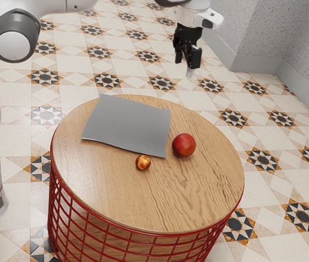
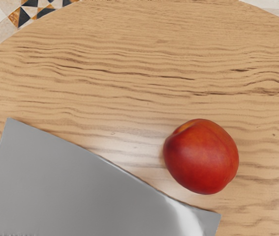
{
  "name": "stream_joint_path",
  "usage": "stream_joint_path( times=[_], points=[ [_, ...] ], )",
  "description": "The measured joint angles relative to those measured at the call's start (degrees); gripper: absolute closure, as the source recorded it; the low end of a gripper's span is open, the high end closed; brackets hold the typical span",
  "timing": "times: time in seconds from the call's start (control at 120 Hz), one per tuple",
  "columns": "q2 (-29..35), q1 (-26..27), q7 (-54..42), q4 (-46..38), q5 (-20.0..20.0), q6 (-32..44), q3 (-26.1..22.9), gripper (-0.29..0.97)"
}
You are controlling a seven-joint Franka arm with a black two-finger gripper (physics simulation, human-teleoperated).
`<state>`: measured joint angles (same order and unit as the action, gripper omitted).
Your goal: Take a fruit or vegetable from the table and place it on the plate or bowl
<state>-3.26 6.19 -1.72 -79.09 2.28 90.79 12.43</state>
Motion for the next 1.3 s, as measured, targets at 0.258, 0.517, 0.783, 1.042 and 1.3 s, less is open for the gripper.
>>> stream_joint_path(
  times=[0.258,0.517,0.783,1.042,1.3],
  points=[
    [-0.1,0.8,-1.0,0.7,0.4,-0.3,0.2,0.00],
    [-4.6,2.9,-1.6,5.3,0.1,-0.5,-3.2,0.00],
    [-2.0,3.0,-2.1,-4.7,-0.6,2.1,-3.0,0.00],
    [1.5,6.3,-2.8,-21.0,-0.4,13.6,-1.6,0.00],
    [8.8,9.3,-5.0,-32.8,-1.3,18.1,0.1,0.00]
  ],
)
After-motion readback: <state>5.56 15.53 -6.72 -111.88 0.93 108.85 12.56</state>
